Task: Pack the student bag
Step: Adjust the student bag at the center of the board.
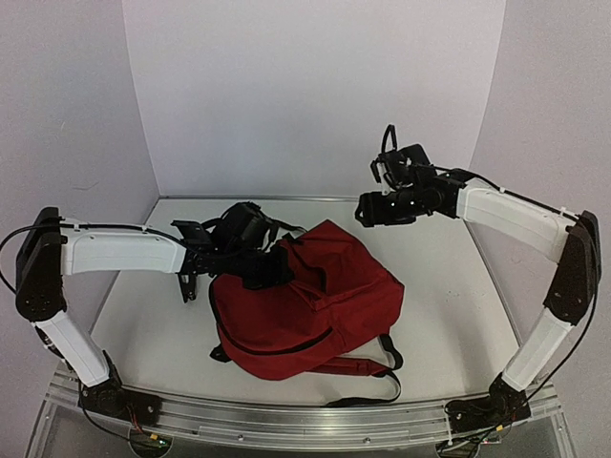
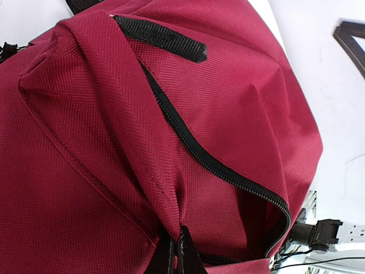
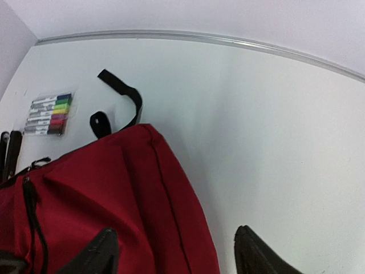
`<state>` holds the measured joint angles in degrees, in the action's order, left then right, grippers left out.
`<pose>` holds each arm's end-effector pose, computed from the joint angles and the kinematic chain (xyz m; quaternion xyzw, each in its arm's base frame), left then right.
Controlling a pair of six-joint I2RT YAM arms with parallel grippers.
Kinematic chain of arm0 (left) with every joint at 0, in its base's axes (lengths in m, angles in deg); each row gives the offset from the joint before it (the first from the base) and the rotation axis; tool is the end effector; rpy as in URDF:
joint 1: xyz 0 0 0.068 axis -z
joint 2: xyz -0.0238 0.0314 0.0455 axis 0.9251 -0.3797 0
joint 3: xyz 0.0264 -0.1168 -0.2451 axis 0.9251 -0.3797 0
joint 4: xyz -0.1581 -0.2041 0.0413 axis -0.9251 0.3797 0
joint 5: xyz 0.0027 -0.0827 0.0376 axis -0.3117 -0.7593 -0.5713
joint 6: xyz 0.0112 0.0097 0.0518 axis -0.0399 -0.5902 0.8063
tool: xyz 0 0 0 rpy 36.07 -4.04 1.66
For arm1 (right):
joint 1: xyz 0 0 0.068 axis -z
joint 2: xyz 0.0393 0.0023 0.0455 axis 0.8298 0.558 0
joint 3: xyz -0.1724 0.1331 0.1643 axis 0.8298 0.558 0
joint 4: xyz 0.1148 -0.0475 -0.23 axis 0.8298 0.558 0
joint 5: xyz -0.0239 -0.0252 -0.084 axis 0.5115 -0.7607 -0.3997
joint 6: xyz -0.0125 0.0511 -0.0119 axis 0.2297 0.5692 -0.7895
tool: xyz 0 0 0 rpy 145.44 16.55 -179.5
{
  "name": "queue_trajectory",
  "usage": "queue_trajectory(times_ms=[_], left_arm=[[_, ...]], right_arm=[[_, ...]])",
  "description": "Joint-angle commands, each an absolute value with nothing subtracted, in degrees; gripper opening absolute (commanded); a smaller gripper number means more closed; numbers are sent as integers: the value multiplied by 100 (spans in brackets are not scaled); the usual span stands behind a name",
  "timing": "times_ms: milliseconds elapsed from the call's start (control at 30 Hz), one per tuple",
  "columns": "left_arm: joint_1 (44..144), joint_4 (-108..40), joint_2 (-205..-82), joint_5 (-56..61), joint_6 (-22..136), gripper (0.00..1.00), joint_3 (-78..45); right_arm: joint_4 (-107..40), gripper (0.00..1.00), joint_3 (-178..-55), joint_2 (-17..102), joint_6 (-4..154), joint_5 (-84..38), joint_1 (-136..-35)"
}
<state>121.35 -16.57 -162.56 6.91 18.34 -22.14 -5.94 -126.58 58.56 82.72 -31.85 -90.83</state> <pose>0.2140 -0.2950 0.2401 0.0446 0.9166 -0.3302 0.2211 0.3200 0.2210 0.3155 -0.1548 0.8914 0.1679 0.3914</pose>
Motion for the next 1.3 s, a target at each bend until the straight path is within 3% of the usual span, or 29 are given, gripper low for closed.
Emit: queue_trajectory(times_ms=[0, 167, 400, 933, 1067, 1267], left_arm=[[12103, -1882, -16248, 566, 1520, 0, -2428], [12107, -2039, -16268, 521, 1501, 0, -2493], [12103, -2065, -16282, 482, 1468, 0, -2572], [12103, -2169, -16155, 502, 1396, 0, -2718], [12103, -2199, -16192, 439, 1403, 0, -2670], [12104, -2196, -16185, 429, 1369, 0, -2671]], right_arm=[[-151, 75, -12822, 5350, 7954, -3360, -9936], [49, 76, -12816, 5394, 8126, -3601, -10763], [304, 68, -12932, 5958, 8236, -3945, -11367], [575, 67, -13261, 6868, 8622, -5758, -11553], [318, 57, -13237, 7044, 8746, -6241, -11550], [-267, 34, -13389, 7025, 8932, -6281, -11550]])
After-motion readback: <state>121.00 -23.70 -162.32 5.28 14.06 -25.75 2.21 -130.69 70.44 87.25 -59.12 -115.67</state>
